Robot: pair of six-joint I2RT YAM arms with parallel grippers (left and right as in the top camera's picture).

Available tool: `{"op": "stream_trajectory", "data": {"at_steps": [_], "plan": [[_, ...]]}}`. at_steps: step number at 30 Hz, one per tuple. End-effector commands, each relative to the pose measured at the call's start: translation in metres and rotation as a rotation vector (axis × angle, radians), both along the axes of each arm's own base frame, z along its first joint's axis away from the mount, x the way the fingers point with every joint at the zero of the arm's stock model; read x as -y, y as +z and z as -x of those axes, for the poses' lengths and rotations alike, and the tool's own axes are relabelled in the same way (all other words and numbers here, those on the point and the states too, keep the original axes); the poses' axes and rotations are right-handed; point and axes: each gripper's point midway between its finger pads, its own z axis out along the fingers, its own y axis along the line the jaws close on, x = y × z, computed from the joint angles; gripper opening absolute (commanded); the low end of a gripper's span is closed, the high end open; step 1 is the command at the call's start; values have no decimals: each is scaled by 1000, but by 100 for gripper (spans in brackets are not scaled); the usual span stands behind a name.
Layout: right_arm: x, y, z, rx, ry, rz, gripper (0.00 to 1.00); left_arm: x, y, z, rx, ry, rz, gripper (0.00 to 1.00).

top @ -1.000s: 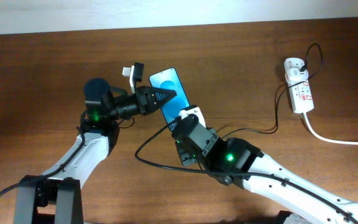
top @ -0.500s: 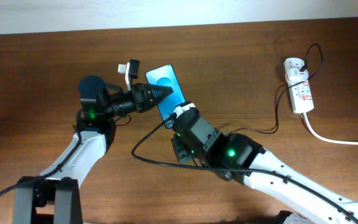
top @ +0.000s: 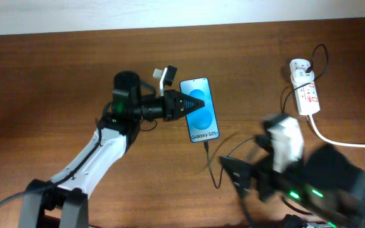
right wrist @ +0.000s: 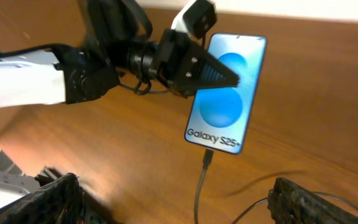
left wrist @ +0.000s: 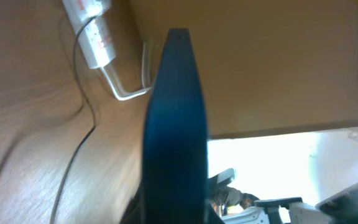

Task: Plug charger to phone and switch on socket
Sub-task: 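Lower the phone flat onto the table with the left gripper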

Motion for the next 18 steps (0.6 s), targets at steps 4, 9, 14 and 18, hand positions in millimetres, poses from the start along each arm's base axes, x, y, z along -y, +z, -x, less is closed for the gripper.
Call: {"op": "stream_trajectory", "data": {"at_steps": [4,9,14,18], "plan": [[29,12,4,67,-80,-8,98,-3,-35,-32,224,-10,-264,0],[22,4,-2,41,-80,24,98,3,-109,-41,122,-84,-307,0],[7,-12,-15,-8,-78,85,98,-11,-156,-50,9,-69,-334,0],[-6,-29,-27,-56,-76,142,98,-26,-170,-58,-28,-36,-342,0]]}}
